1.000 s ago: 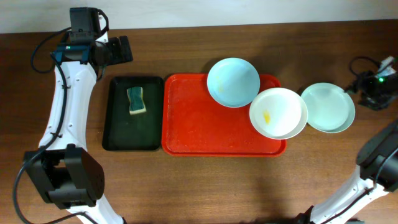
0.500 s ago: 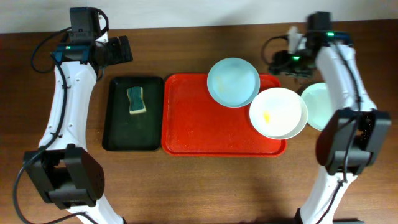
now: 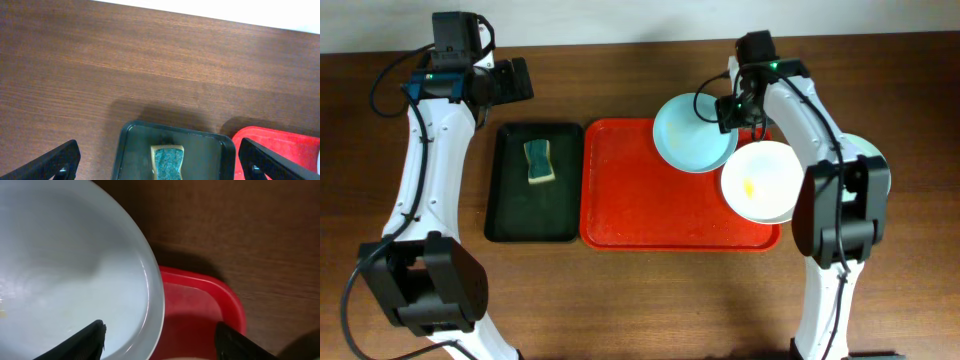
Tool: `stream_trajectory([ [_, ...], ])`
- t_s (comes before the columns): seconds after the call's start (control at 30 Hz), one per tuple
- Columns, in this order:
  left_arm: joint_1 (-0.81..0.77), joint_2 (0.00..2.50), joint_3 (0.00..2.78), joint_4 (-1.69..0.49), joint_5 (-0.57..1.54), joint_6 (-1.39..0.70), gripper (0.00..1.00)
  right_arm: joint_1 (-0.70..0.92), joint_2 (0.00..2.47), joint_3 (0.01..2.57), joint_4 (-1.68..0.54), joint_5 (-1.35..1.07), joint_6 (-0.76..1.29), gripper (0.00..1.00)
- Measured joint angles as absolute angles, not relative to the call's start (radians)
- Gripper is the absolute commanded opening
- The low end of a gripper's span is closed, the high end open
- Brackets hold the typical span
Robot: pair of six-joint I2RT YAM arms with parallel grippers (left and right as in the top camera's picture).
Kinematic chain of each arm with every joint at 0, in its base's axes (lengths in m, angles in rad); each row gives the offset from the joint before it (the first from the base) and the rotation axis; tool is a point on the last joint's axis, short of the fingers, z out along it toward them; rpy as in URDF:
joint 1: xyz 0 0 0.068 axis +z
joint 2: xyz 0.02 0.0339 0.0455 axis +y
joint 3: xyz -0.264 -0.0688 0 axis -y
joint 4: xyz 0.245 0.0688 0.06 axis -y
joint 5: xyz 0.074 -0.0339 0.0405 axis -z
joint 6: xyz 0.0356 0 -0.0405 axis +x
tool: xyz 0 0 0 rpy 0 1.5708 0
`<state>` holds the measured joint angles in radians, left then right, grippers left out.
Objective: Clean dirty plates on tray and stack at the side
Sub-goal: 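Reach the right gripper to the rim of the light blue plate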
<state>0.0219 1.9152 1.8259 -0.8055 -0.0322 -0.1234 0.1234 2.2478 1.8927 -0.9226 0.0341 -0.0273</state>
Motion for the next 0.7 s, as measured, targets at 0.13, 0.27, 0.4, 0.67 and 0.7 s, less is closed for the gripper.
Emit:
stream_trajectory([
  [0.13,0.022,1.915,1.826,-0.805,-0.033,-0.123,0.99,0.123,2.281,1.892,-0.925,0.040,-0.030,0.38],
  [0.27,0.022,1.915,1.826,-0.805,-0.032,-0.123,0.99,0.123,2.281,1.892,-0.926,0.041,-0.028,0.29],
  [0.4,0.022,1.915,1.826,-0.805,-0.033,-0.123,0.99,0.123,2.281,1.892,-0.928,0.039,-0.026,0.29],
  [0.67,0.022,1.915,1.826,-0.805,-0.032,-0.123,0.99,0.123,2.281,1.892,-0.918,0.037,-0.026,0.29],
  [0.7,0.022,1.915,1.826,-0.805,-0.032,-0.123,0.99,0.123,2.281,1.892,-0.916,0.037,-0.026,0.29],
])
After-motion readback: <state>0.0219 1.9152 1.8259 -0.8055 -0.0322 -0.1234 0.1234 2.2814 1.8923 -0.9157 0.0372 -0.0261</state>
